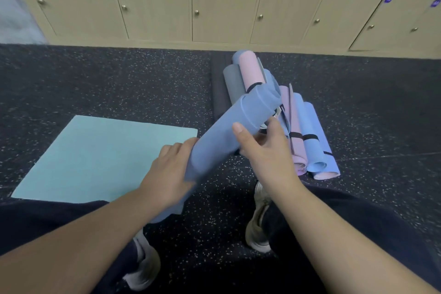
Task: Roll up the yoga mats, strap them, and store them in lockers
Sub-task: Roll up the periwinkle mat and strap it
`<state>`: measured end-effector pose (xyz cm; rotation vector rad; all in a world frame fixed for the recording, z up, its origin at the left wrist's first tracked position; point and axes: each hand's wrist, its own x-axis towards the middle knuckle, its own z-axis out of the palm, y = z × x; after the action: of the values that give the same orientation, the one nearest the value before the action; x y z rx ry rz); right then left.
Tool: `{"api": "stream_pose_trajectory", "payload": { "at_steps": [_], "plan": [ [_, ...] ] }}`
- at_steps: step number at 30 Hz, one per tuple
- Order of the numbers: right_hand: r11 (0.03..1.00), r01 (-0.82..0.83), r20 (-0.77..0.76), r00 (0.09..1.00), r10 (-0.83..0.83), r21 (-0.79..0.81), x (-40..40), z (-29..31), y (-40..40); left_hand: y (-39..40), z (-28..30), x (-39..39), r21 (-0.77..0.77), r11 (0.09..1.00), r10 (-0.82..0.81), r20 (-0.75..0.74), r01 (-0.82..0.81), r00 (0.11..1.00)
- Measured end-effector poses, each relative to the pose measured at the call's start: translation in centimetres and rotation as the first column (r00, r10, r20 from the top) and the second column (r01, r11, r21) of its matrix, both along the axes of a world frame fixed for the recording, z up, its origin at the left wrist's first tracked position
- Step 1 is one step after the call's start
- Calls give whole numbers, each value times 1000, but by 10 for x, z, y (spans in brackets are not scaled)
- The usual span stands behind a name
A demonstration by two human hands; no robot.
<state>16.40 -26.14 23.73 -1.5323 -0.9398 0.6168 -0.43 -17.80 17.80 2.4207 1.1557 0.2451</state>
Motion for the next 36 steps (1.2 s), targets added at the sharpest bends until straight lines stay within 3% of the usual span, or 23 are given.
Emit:
{"api": "stream_pose_trajectory", "payload": {
  "at_steps": [3,6,9,13,16,19,23,31,36],
  "plan": [
    [999,23,127,992,-17,-44,-3,-5,5,-2,-3,5,-46,996,-73,85,77,994],
    [995,-42,310,948,68,-91,-13,-13,4,-12,1,14,-240,965,-36,295,110,955],
    [991,-67,321,942,101,-115,-18,-18,2,-21,15,15,-419,897,63,435,141,898],
    [983,-95,271,953,135,-156,-20,-24,-2,-24,34,9,-651,707,264,605,276,751],
    [957,-161,315,920,234,-243,-25,-30,-10,-27,33,4,-770,597,414,535,225,736],
    [901,-210,365,861,354,-379,-33,-39,-16,-33,28,4,-835,542,515,417,92,749],
    [860,-252,353,833,427,-444,-41,-51,-18,-35,23,5,-824,567,552,356,-26,754],
    [905,-260,211,916,341,-336,-41,-39,-19,-37,37,8,-725,685,476,368,-74,798],
    [890,-310,115,924,365,-334,-40,-47,-18,-35,28,8,-754,656,425,314,-49,849]
  ]
}}
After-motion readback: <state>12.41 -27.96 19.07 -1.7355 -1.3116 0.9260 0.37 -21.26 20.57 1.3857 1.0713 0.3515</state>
